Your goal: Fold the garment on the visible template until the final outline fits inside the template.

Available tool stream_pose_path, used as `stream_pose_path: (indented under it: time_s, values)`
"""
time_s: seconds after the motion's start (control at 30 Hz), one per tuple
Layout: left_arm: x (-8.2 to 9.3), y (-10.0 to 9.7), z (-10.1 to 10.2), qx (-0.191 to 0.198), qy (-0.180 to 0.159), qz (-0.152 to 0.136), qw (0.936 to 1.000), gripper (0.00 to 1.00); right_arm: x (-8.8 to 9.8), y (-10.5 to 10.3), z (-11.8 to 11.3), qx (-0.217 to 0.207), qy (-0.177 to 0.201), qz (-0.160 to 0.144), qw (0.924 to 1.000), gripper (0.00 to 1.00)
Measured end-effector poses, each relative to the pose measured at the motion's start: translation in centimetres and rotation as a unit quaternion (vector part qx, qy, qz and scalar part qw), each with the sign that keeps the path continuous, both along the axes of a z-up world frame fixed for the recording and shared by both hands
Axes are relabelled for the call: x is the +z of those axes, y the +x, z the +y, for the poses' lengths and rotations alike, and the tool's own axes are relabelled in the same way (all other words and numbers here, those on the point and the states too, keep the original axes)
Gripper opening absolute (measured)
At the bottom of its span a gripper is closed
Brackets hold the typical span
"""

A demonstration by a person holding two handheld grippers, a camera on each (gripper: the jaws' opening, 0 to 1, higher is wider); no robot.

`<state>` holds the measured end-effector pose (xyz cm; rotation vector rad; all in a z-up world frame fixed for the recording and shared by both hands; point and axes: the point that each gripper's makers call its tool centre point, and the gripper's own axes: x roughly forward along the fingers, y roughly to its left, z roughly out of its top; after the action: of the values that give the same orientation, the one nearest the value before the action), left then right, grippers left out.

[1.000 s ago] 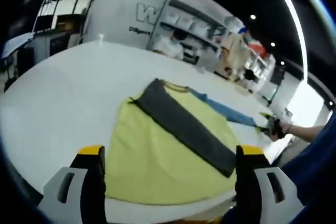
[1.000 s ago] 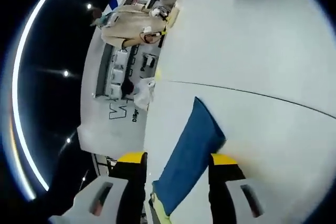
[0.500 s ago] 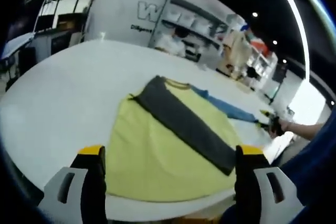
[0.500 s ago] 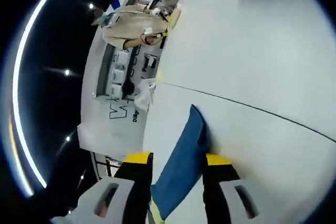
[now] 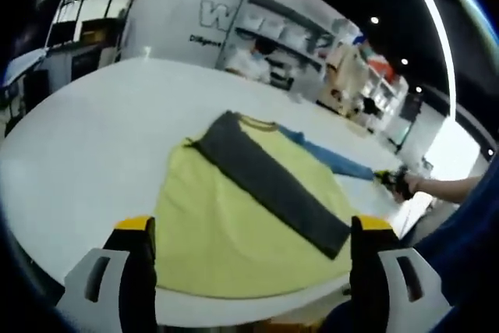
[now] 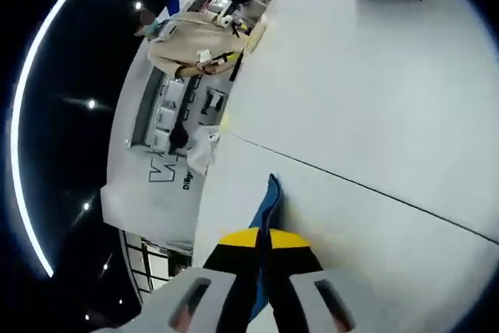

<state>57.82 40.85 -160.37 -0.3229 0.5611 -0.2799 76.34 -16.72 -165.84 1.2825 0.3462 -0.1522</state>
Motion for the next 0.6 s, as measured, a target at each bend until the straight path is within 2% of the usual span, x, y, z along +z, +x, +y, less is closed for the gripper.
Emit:
stream_pose_path:
  time_s: [0.2,0.37,0.6]
  values:
    - [-0.2,-0.6,0.5,-0.008,0.009,0.001,0.9999,0.99,3.5,1.1,1.5,0.007,-0.001,-0.040,0.9992,0.00]
    - [0.0,-0.9,1.6,0.000,0.001,-0.007,1.0000,0.98,8.2,3.2,5.5,0.044,0.008,-0.092,0.9948,0.00]
    - [0.0,-1.1,2.9,0.006,-0.002,-0.010,0.9999,0.98,11.7,4.7,9.2,0.077,0.019,-0.127,0.9887,0.00]
